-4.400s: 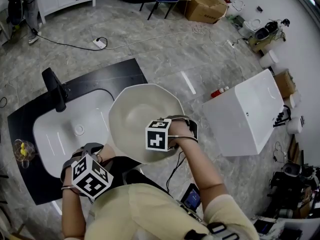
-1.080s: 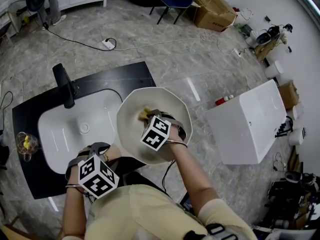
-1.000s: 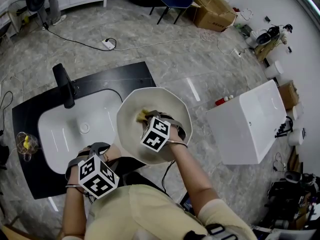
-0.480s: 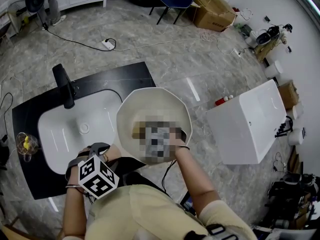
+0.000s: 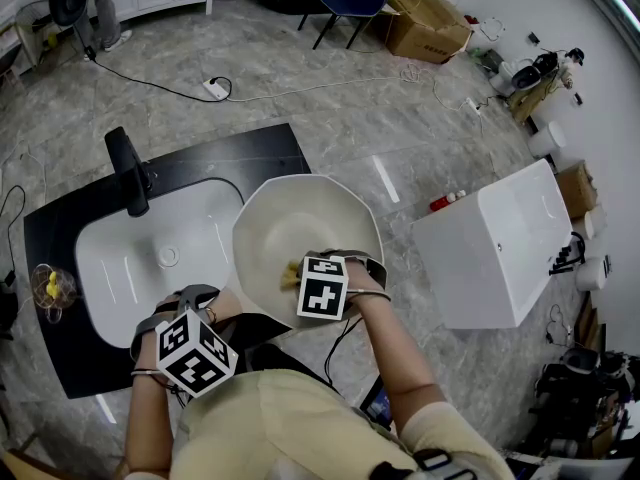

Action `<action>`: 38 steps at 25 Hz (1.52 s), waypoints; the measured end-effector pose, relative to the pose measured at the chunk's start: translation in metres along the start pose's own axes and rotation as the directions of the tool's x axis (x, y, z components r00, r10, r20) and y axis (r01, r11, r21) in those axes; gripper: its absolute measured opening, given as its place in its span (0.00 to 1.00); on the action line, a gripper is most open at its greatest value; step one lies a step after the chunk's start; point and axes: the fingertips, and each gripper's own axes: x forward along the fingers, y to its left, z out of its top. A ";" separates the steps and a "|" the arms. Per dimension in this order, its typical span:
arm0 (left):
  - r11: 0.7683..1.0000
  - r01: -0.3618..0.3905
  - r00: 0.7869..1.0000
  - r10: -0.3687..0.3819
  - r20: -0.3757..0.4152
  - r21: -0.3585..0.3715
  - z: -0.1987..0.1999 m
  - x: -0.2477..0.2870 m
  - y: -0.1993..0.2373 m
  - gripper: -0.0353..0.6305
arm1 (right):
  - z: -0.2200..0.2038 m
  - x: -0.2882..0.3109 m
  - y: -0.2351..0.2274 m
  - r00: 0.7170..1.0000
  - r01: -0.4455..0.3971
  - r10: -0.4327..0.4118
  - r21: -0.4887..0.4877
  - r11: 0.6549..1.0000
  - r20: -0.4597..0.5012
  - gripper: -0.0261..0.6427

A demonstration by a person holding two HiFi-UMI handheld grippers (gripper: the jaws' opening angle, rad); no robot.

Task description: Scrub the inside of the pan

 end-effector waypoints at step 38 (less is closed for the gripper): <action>1.000 -0.013 1.000 0.013 -0.001 0.022 0.001 -0.001 0.000 0.38 | -0.036 -0.004 -0.084 0.936 0.353 -0.338 0.295 0.888 -0.101 0.14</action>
